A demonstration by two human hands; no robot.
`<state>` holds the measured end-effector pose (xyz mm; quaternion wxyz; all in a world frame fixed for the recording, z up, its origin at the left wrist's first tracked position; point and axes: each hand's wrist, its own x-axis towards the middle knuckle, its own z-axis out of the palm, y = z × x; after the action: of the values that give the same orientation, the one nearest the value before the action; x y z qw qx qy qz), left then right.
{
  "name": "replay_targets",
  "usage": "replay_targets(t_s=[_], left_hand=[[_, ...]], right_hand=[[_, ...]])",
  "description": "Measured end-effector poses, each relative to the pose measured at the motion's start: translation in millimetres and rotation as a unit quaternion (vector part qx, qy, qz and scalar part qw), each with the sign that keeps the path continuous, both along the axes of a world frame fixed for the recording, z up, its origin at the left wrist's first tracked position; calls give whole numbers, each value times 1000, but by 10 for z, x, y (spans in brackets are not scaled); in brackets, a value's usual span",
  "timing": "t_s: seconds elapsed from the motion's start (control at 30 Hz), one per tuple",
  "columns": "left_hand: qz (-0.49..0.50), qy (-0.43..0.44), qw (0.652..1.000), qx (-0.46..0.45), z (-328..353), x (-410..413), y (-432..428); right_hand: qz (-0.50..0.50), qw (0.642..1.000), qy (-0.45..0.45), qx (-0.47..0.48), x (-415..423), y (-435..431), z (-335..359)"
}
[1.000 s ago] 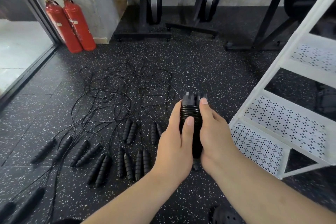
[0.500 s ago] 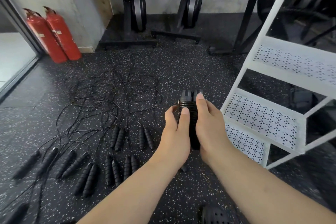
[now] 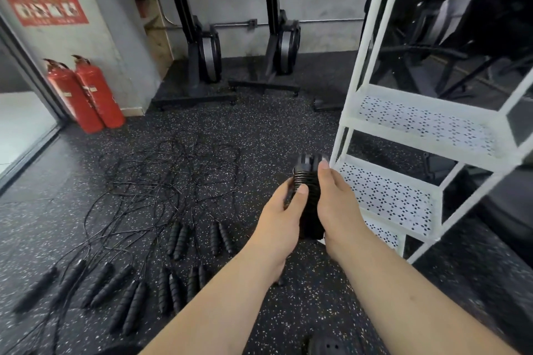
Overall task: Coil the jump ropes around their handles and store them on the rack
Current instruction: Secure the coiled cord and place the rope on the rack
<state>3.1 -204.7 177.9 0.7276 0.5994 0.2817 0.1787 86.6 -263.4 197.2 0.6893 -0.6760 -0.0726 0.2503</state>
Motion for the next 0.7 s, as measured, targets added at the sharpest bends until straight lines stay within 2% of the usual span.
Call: replay_targets(t_s=[0.17, 0.27, 0.4, 0.53, 0.7], left_hand=[[7, -22, 1000, -6, 121, 36, -252], [7, -33, 999, -24, 270, 67, -377], [13, -59, 997, -52, 540, 201, -520], [-2, -79, 995, -62, 903, 408, -642], [-29, -92, 995, -1, 1415, 704, -727]], right_hand=[[-5, 997, -71, -17, 24, -281, 11], [5, 989, -144, -35, 22, -477, 59], [13, 956, -279, -86, 0, -794, 233], [22, 931, -350, -107, 82, -1106, 577], [21, 889, -430, -154, 269, -1371, 992]])
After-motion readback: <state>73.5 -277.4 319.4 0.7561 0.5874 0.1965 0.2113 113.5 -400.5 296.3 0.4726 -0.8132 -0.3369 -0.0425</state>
